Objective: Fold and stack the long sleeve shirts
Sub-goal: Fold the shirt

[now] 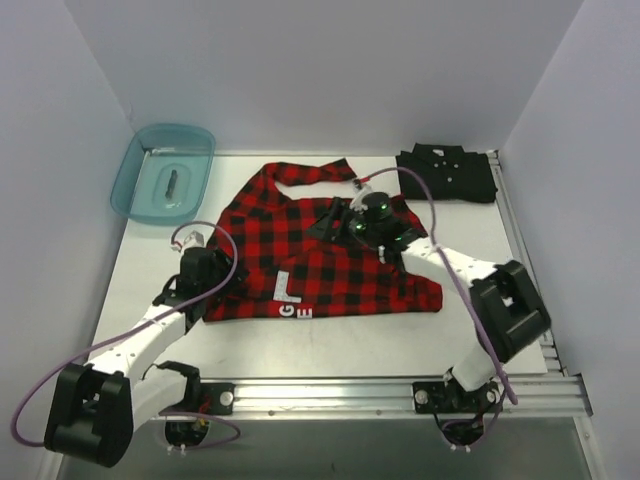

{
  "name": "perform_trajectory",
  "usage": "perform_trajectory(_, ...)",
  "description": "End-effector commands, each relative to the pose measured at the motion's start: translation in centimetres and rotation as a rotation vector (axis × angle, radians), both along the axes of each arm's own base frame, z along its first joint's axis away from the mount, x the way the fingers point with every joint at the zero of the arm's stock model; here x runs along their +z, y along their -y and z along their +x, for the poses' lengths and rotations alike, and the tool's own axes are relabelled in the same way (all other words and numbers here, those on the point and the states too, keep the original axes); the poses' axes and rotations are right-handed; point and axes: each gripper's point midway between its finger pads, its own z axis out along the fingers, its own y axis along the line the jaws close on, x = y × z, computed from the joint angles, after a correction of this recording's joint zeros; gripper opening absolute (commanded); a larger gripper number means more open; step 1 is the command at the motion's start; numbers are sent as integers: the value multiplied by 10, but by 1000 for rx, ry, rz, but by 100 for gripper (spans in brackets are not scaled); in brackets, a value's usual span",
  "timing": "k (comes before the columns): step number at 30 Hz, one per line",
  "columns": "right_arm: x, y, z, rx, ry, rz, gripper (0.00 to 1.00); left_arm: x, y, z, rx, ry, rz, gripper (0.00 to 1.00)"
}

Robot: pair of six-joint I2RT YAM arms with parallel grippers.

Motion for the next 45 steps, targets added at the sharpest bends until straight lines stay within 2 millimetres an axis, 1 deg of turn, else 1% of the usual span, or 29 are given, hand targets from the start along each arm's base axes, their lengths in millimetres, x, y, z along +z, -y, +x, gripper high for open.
perform_trajectory(1, -5, -65, 1, 123, 15, 64, 57, -25, -7, -1, 26, -36, 26, 57)
perform_trajectory(2, 3, -81, 3, 155, 30, 86, 57, -35, -10, -6, 34, -61, 33, 57)
perform_trajectory(3, -12, -94, 3, 182, 12, 83, 57, -42, -12, -9, 45, -84, 35, 56)
perform_trajectory(5, -20, -115, -7, 235, 9, 88, 57, -52, -18, -13, 73, -89, 28, 54)
perform_trajectory(7, -36, -129, -9, 264, -4, 79, 58, -58, -23, -17, 110, -101, 20, 53)
perform_trajectory(10, -64, -135, -9, 285, -47, 72, 58, -69, -34, -26, 166, -134, 29, 52)
perform_trajectory(13, -95, -129, -6, 282, -90, 38, 58, -77, -42, -35, 207, -152, 18, 52)
perform_trajectory(17, -127, -106, 9, 226, -144, 47, 58, -87, -53, -52, 270, -178, -13, 49)
perform_trajectory(18, -129, -96, 22, 197, -136, 70, 58, -87, -55, -53, 281, -177, -17, 48)
perform_trajectory(23, -137, -54, 49, 112, -146, 104, 58, -88, -67, -63, 318, -191, 2, 48)
perform_trajectory(24, -135, -41, 58, 84, -138, 105, 58, -88, -68, -64, 320, -193, 5, 48)
perform_trajectory(26, -134, -26, 62, 64, -131, 97, 58, -85, -68, -62, 318, -183, -1, 48)
perform_trajectory(28, -121, -8, 73, 34, -104, 105, 58, -78, -66, -58, 296, -167, 2, 49)
perform_trajectory(29, -118, -2, 71, 31, -107, 100, 58, -66, -64, -51, 285, -145, 1, 53)
perform_trajectory(30, -102, 6, 71, 34, -72, 96, 58, -59, -64, -49, 264, -132, 17, 55)
perform_trajectory(31, -97, 12, 69, 31, -62, 78, 58, -49, -64, -44, 249, -112, 25, 59)
perform_trajectory(32, -99, 23, 62, 22, -100, 34, 58, -42, -63, -44, 232, -111, 35, 64)
perform_trajectory(33, -78, 30, 63, 24, -19, -27, 58, -19, -62, -34, 208, -64, 48, 72)
perform_trajectory(34, -73, 36, 58, 23, -15, -79, 58, -13, -62, -36, 195, -75, 62, 77)
perform_trajectory(35, -82, 48, 41, 21, -90, -162, 58, -4, -62, -35, 180, -60, 73, 80)
perform_trajectory(36, -62, 58, 40, 10, -21, -230, 58, 17, -60, -28, 150, -21, 89, 85)
perform_trajectory(37, -59, 66, 35, -4, -24, -282, 58, 19, -60, -34, 132, -48, 105, 86)
perform_trajectory(38, -68, 77, 11, 9, -102, -369, 58, 24, -58, -34, 114, -49, 115, 86)
perform_trajectory(39, -58, 84, 2, 3, -99, -411, 58, 27, -55, -36, 76, -57, 131, 87)
perform_trajectory(40, -61, 97, -4, -19, -104, -490, 57, 31, -53, -39, 57, -73, 138, 87)
perform_trajectory(41, -69, 103, -25, 0, -157, -552, 57, 30, -50, -40, 36, -90, 145, 87)
perform_trajectory(42, -64, 108, -34, -8, -155, -579, 54, 28, -45, -43, 3, -100, 157, 87)
perform_trajectory(44, -76, 121, -57, -4, -222, -647, 52, 20, -39, -45, -29, -138, 172, 87)
perform_trajectory(45, -78, 121, -66, 9, -228, -669, 49, 17, -36, -45, -42, -150, 179, 86)
